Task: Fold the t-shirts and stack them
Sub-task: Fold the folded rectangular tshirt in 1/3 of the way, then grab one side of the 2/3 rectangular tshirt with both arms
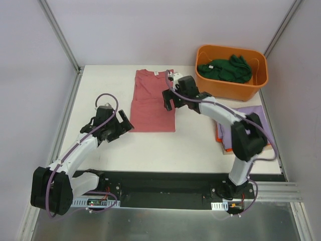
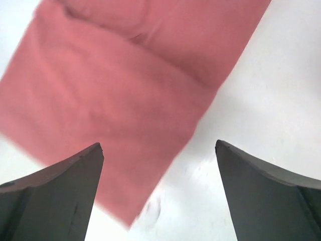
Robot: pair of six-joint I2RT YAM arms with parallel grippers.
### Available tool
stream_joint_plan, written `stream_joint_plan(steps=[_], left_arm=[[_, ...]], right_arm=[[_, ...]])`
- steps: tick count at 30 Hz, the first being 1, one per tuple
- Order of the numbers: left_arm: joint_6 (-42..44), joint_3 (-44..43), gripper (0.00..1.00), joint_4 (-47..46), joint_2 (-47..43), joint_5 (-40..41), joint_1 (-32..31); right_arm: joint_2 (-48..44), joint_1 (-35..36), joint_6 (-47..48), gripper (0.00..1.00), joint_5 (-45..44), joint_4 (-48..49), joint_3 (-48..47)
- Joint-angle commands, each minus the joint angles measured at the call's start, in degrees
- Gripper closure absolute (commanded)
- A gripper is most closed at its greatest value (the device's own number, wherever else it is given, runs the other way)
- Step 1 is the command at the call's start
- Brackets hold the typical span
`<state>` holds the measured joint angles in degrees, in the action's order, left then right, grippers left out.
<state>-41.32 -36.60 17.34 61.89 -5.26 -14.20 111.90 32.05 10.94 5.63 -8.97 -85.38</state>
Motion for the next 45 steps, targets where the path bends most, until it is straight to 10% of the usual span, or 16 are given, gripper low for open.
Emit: stream_joint_plan(steps=[1, 9, 19, 26, 45], left_arm=[[-1.48, -0.22, 0.01, 0.15, -0.63, 2.00, 0.05], [-3.77, -4.44, 0.02, -0.38, 6.83, 1.04, 0.13], [-5.52, -10.42, 0.17, -1.08, 19.93, 1.83, 0.49], [-5.88, -11.65, 0.28, -1.00, 24.42, 2.00, 0.49], [-6.93, -12.80, 0.55, -1.08, 29.52, -0.45, 0.49]], right_arm=[[-22.83, 2.14, 5.06, 0.04, -0.50, 10.88, 14.59], [-28.58, 4.15, 17.86, 0.04, 21.25, 9.25, 27.46], [-14.97, 11.72, 34.41, 0.01, 12.04, -5.87, 19.65], [-5.91, 11.72, 35.12, 0.16, 9.93, -14.40, 12.70], [-4.84, 11.63, 32.13, 0.29, 2.99, -11.95, 14.89]])
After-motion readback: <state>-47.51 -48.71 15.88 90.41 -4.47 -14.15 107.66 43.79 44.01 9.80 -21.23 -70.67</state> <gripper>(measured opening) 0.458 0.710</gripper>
